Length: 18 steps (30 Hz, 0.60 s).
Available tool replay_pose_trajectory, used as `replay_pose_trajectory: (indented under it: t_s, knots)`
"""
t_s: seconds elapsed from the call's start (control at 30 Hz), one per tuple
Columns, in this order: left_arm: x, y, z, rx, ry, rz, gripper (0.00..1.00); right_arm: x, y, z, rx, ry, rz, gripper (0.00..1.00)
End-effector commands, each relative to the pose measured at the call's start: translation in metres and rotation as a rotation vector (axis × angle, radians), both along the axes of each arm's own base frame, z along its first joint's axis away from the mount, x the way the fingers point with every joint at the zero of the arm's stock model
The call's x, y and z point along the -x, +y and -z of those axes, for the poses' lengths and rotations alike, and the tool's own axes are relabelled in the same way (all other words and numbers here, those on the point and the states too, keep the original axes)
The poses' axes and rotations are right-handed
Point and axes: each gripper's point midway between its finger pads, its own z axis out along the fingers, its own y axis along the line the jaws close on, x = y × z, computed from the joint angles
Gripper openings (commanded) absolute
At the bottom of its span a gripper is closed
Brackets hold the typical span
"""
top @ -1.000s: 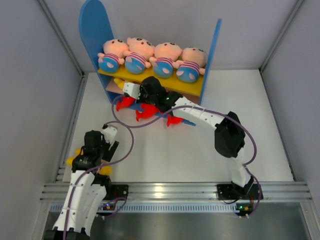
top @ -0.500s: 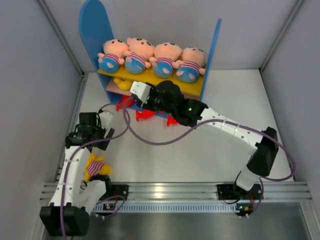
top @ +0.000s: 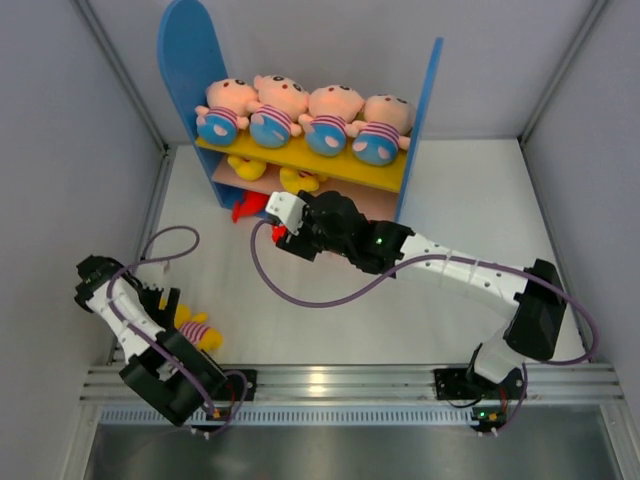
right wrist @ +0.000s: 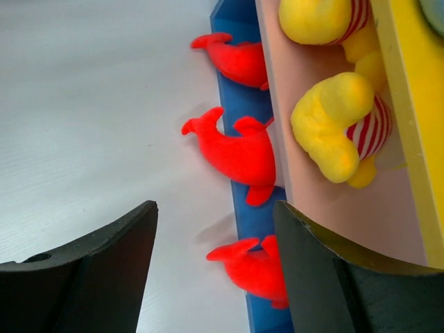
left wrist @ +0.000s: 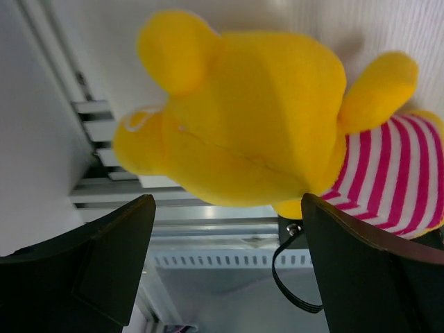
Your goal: Place and organize the stuffed toys onto the shelf
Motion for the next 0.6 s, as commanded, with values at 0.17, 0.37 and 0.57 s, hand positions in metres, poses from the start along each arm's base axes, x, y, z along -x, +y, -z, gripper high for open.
replay_pose_trajectory:
  t_s: [0.17,0.37,0.57]
  knots:
    - [0.018,-0.035,0.029,0.236,-0.017,0.117,0.65,0.019,0.014,-0.010,-0.102,0.024,-0.016,0.68]
    - [-0.028,-0.042,0.006,0.204,-0.315,0.200,0.14,0.028,0.021,-0.002,-0.153,0.084,-0.030,0.68]
    - [-0.050,-0.041,-0.009,0.225,-0.429,0.188,0.00,0.037,0.014,0.015,-0.180,0.128,-0.029,0.68]
